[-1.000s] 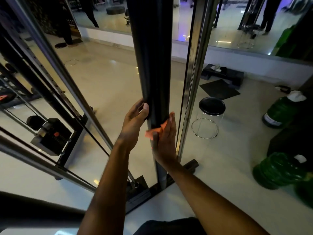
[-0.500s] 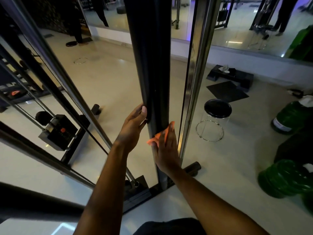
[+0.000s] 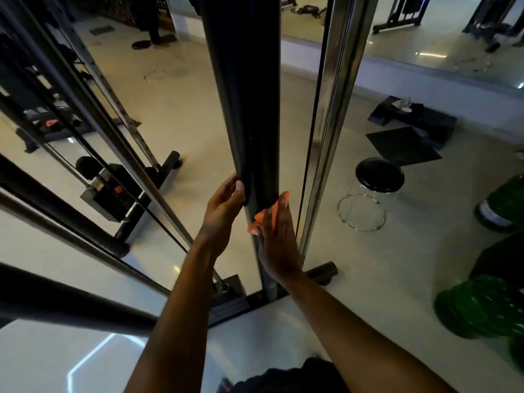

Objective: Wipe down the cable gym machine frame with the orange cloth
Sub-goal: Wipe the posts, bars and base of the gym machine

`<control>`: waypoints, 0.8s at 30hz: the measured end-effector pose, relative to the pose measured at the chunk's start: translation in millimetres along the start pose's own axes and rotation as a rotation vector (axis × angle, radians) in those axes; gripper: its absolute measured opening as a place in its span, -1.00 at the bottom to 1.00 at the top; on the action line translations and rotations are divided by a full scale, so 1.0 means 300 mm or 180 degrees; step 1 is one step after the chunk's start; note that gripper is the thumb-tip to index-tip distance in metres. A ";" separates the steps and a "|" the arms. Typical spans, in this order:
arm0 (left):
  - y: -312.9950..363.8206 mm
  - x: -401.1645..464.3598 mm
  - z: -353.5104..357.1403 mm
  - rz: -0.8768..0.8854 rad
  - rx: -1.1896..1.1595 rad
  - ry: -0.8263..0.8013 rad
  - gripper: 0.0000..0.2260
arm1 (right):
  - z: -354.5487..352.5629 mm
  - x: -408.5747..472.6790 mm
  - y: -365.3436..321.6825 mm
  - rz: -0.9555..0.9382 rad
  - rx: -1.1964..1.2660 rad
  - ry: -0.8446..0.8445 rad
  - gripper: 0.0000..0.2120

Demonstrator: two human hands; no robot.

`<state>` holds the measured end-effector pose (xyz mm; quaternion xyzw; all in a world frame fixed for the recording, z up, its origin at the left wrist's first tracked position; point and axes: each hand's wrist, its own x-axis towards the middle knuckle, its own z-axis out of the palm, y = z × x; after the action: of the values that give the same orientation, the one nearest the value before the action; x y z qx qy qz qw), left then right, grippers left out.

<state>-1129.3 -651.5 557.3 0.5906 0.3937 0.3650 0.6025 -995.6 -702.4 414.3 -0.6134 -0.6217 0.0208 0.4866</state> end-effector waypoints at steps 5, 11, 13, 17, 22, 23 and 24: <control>-0.040 -0.006 0.023 -0.0048 0.0010 0.0134 -0.51 | -0.044 0.039 -0.071 0.0324 0.0419 -0.0179 -0.29; -0.110 0.018 0.028 -0.0008 0.0052 0.0213 -0.55 | -0.002 0.057 -0.020 0.0120 0.0429 -0.0041 -0.25; -0.133 0.026 0.025 0.0006 0.0052 0.0225 -0.55 | 0.045 0.052 0.035 -0.0338 -0.0002 0.0102 -0.14; -0.181 0.040 0.009 0.0009 0.0074 0.0170 -0.51 | 0.097 -0.005 0.126 -0.0439 -0.0125 0.0065 -0.07; -0.246 0.055 -0.015 0.0075 0.0095 0.0012 -0.37 | 0.138 -0.100 0.208 -0.0385 -0.0134 -0.0192 -0.14; -0.260 0.063 -0.024 0.0123 0.0114 -0.0014 -0.38 | 0.143 -0.092 0.191 -0.0383 -0.0088 -0.0096 -0.19; -0.274 0.070 -0.034 0.0163 0.0147 -0.0053 -0.41 | 0.144 -0.076 0.167 -0.0372 -0.0059 0.0020 -0.24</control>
<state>-1131.8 -631.2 474.4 0.6172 0.3817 0.3662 0.5824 -990.8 -683.3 347.2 -0.5806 -0.6551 -0.0153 0.4832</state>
